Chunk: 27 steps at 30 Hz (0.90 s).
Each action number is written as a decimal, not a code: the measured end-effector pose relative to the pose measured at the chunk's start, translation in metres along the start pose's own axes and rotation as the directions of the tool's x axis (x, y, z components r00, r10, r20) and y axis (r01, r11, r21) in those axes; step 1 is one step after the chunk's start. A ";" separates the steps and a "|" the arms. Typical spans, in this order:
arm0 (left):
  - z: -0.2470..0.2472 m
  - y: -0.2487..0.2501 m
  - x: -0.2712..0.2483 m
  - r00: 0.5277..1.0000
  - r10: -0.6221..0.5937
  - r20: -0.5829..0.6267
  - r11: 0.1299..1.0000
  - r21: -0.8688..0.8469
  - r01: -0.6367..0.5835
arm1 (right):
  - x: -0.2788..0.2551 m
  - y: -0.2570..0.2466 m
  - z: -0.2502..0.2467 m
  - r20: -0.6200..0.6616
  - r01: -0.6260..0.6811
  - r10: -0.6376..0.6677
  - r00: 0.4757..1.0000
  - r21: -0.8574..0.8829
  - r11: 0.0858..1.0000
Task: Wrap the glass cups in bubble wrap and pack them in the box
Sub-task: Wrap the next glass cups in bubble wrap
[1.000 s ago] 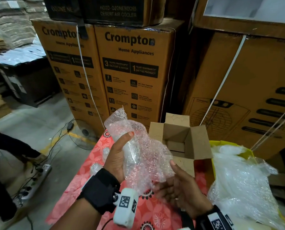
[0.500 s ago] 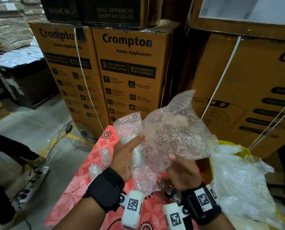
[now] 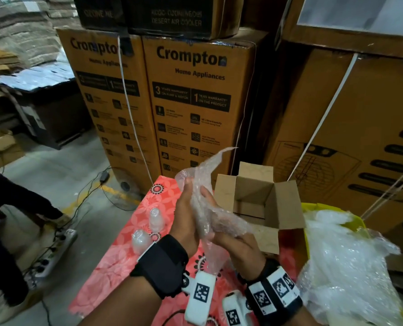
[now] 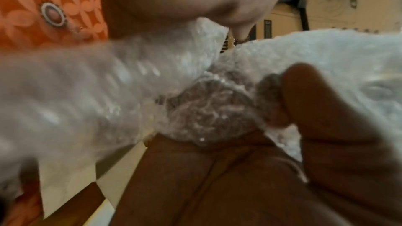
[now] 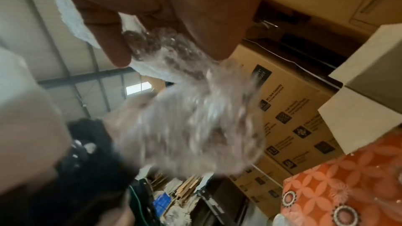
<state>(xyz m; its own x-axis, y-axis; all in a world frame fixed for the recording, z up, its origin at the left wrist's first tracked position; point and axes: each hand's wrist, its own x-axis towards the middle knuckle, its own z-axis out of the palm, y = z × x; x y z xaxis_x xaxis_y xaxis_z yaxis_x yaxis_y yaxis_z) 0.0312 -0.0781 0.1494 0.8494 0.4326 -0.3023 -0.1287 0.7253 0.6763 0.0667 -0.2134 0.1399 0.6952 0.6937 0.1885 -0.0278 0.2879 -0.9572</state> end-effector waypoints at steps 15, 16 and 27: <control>-0.019 0.005 -0.002 0.978 -0.043 0.203 0.998 -0.040 0.052 | 0.008 0.014 -0.028 -0.064 0.082 -0.069 0.996 0.238 0.968; -0.016 0.005 -0.003 0.975 -0.042 0.218 0.997 -0.049 0.053 | 0.007 0.013 -0.024 -0.058 0.081 -0.069 0.996 0.243 0.967; -0.002 0.009 0.001 0.978 -0.071 0.197 0.997 0.052 0.062 | 0.010 -0.008 -0.023 0.036 0.299 -0.316 0.948 -0.443 0.845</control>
<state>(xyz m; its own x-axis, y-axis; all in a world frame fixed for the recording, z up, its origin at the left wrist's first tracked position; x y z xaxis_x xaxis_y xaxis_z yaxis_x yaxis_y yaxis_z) 0.0302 -0.0702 0.1538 0.9404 0.2660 -0.2118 -0.0489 0.7223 0.6899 0.0904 -0.2244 0.1446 0.6420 0.5904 0.4892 0.5025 0.1580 -0.8500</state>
